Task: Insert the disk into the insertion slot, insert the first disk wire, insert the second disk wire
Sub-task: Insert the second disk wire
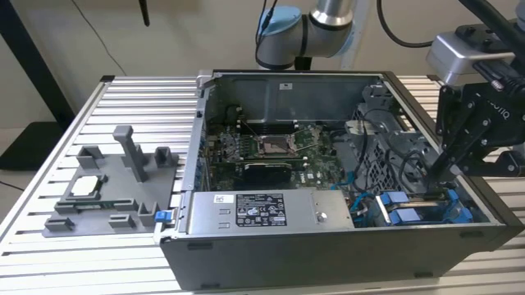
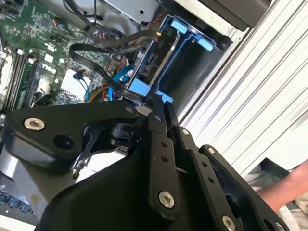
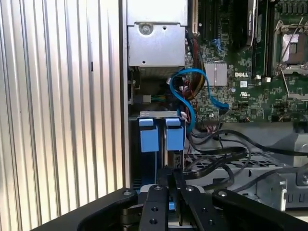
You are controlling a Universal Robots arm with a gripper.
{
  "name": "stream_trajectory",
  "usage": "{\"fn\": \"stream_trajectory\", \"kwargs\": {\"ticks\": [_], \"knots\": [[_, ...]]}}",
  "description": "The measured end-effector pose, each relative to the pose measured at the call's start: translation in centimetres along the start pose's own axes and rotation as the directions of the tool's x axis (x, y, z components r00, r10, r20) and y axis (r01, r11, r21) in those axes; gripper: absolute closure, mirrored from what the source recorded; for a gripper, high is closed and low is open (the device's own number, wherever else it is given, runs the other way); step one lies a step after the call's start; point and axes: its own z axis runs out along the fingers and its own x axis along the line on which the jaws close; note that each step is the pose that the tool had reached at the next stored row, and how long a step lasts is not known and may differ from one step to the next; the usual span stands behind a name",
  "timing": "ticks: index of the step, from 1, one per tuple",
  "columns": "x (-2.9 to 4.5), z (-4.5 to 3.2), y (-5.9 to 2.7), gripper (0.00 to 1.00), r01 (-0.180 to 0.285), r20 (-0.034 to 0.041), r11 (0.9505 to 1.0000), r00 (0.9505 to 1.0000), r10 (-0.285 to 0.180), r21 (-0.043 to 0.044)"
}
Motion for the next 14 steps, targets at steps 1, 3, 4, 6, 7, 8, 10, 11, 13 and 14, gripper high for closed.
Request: {"fn": "stream_trajectory", "kwargs": {"ticks": [1, 3, 4, 6, 7, 8, 10, 11, 13, 14], "knots": [[-0.03, 0.07, 0.01, 1.0, 0.0, -0.0075, 1.0, 1.0, 0.0, 0.0019], [-0.16, 0.24, 0.01, 1.0, 0.001, -0.0201, 1.0, 0.9998, -0.001, 0.0066], [-0.26, 0.34, 0.02, 1.0, 0.001, -0.0231, 0.9999, 0.9997, -0.001, 0.01], [-0.45, 0.55, 0.04, 1.0, 0.002, -0.0242, 0.9998, 0.9997, -0.001, 0.0194], [-0.51, 0.67, 0.06, 1.0, 0.002, -0.0239, 0.9997, 0.9997, -0.001, 0.0249], [-0.56, 0.76, 0.06, 1.0, 0.002, -0.0237, 0.9995, 0.9997, -0.002, 0.0312], [-0.64, 0.92, 0.08, 1.0, 0.003, -0.0233, 0.999, 0.9997, -0.002, 0.0457], [-0.64, 0.98, 0.08, 1.0, 0.004, -0.0229, 0.9987, 0.9997, -0.002, 0.0514], [-0.64, 0.98, 0.08, 1.0, 0.004, -0.023, 0.9986, 0.9997, -0.002, 0.052], [-0.64, 0.98, 0.08, 1.0, 0.004, -0.0231, 0.9986, 0.9997, -0.002, 0.052]]}}
